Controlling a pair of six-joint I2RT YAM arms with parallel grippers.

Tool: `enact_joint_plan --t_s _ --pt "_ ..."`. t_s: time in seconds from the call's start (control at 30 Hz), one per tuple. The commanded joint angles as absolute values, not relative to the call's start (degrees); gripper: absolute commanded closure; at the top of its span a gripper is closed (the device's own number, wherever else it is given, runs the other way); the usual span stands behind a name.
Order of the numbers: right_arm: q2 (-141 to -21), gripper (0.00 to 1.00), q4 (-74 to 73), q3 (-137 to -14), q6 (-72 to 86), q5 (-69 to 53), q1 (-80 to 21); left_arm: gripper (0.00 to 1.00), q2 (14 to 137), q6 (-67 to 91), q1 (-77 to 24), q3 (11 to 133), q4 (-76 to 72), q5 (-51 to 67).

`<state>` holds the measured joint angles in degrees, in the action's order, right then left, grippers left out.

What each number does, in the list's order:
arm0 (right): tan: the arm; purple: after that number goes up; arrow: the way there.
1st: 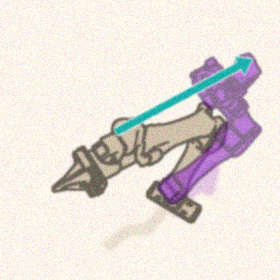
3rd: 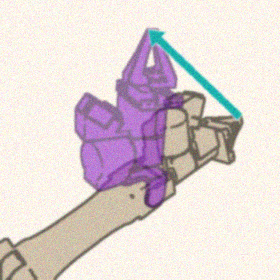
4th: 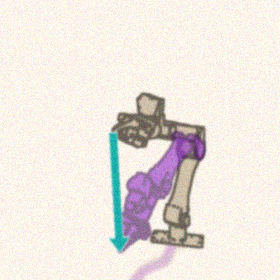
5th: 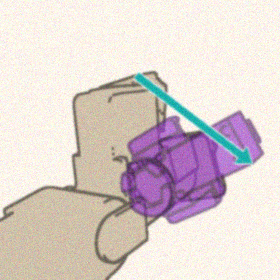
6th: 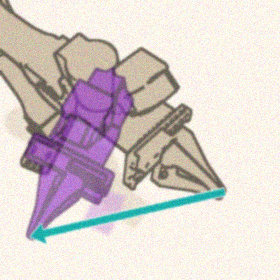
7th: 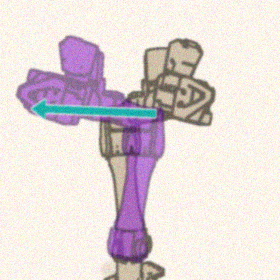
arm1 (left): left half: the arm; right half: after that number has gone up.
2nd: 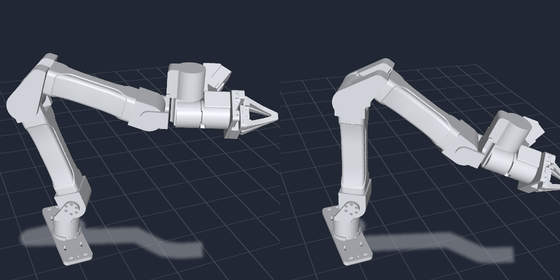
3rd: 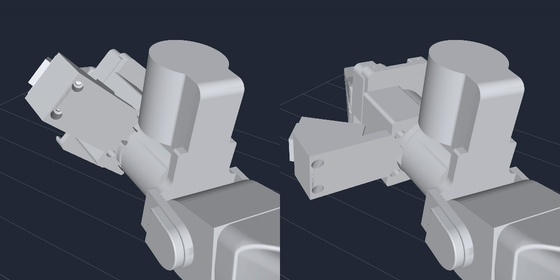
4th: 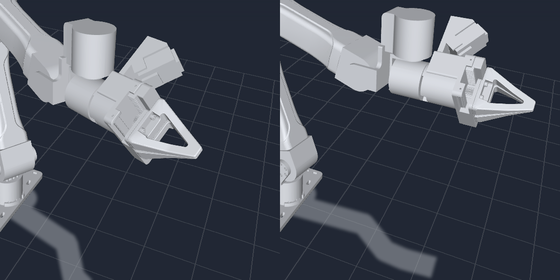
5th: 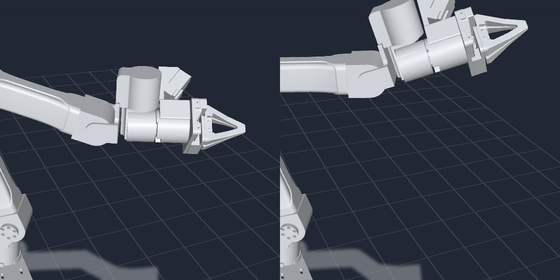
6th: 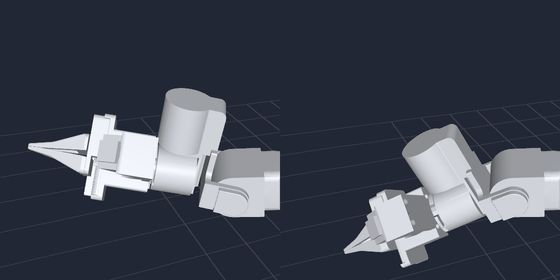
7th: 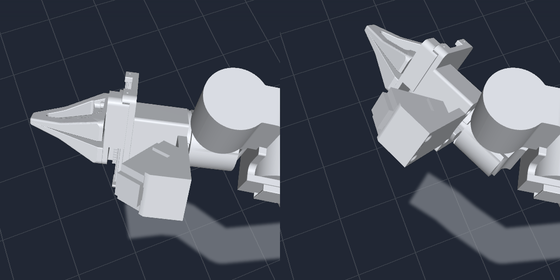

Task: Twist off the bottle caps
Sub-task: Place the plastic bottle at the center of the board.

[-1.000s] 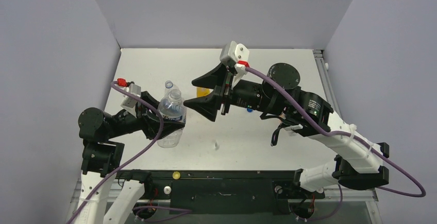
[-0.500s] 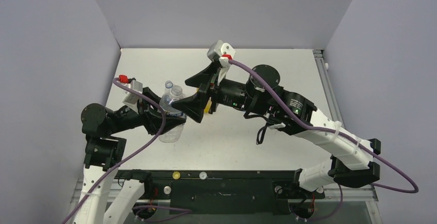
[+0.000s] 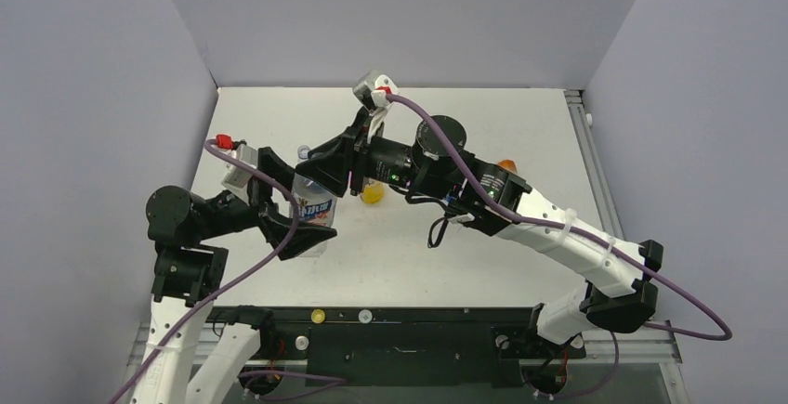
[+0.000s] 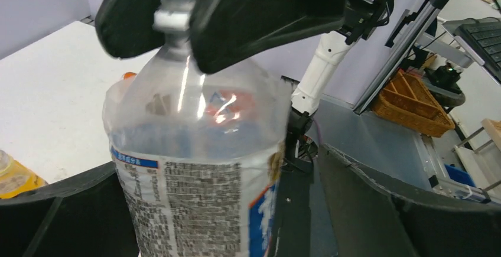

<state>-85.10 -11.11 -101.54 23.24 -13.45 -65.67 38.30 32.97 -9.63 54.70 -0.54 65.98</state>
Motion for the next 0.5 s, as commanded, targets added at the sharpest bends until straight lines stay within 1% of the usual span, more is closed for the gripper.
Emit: enact_joint_plan --t_s 0.0,0.13,0.2,0.27,0.37,0.47 --pt "-80.6 1.00 -11.3 -97.8 20.9 -7.5 -63.1 0.03 38.9 27.3 -9.8 58.0 4.8 65.1" --pt "-77.1 1.00 -15.8 -93.6 15.8 -0.9 -59.4 0.03 41.5 16.1 -9.7 63.3 21.1 62.2" --pt "-75.5 1.00 -17.0 -90.6 13.6 3.2 -57.2 0.03 43.1 11.4 -9.7 66.2 31.8 60.3" --pt "-74.2 1.00 -17.4 -87.6 11.8 6.1 -54.8 0.03 45.4 7.6 -9.7 68.9 38.1 58.0" --pt "-73.6 1.00 -16.7 -84.2 9.7 9.9 -50.9 0.03 48.0 4.6 -9.6 73.1 44.6 54.0" --pt "-74.3 1.00 -14.8 -80.9 9.4 10.3 -48.4 0.03 49.9 2.3 -9.7 75.3 48.5 50.8"
